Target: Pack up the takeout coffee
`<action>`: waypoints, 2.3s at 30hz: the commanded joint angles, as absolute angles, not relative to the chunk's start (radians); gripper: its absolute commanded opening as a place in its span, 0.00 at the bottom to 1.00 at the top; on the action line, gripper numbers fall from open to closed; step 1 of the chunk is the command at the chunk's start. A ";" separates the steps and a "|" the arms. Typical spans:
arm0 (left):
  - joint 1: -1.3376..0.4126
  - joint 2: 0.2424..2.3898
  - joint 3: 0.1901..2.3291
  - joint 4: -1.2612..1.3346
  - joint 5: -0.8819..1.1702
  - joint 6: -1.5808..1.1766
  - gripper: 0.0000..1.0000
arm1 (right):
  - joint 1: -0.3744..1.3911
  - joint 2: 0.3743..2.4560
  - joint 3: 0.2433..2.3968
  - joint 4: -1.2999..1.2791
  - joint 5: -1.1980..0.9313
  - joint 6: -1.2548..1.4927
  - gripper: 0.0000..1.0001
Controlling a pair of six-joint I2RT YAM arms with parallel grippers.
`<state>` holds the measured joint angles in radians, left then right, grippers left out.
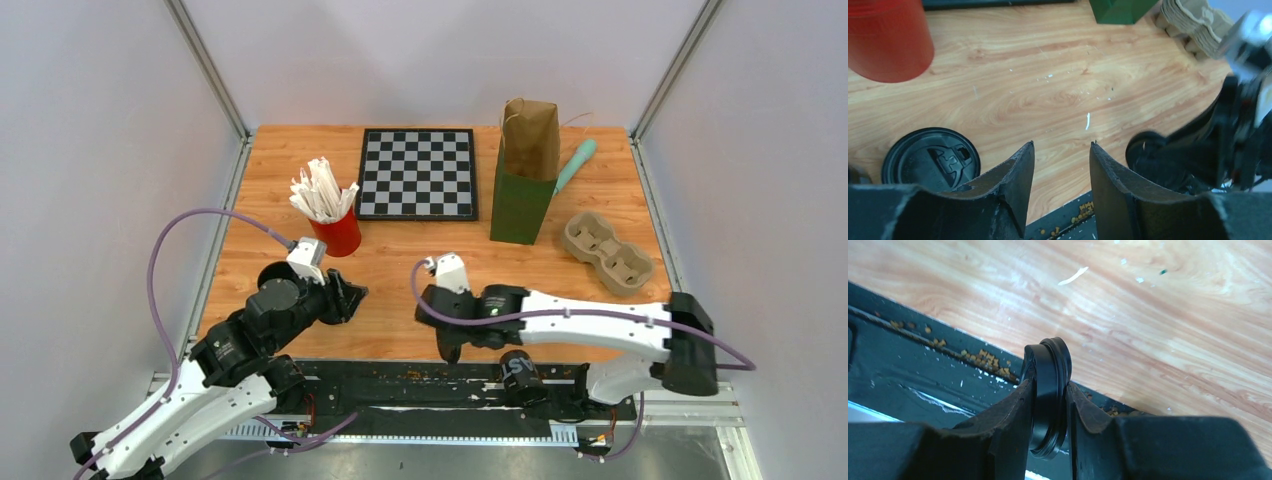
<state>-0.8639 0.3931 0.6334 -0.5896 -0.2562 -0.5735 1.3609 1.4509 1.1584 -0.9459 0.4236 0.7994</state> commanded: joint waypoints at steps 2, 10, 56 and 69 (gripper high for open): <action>-0.867 0.453 0.598 -0.473 -0.065 -0.552 0.56 | 1.269 1.217 1.080 -0.801 0.480 0.758 0.29; -0.892 0.593 0.528 -0.268 0.065 -0.564 0.58 | 1.228 0.902 1.120 -0.816 0.721 0.688 0.27; -1.733 1.764 1.052 0.181 -0.651 -0.199 0.47 | 1.229 0.344 1.092 -0.841 0.813 0.614 0.28; -1.559 1.503 0.946 0.043 -0.542 -0.459 0.00 | 1.228 0.361 0.997 -0.784 0.767 0.634 0.28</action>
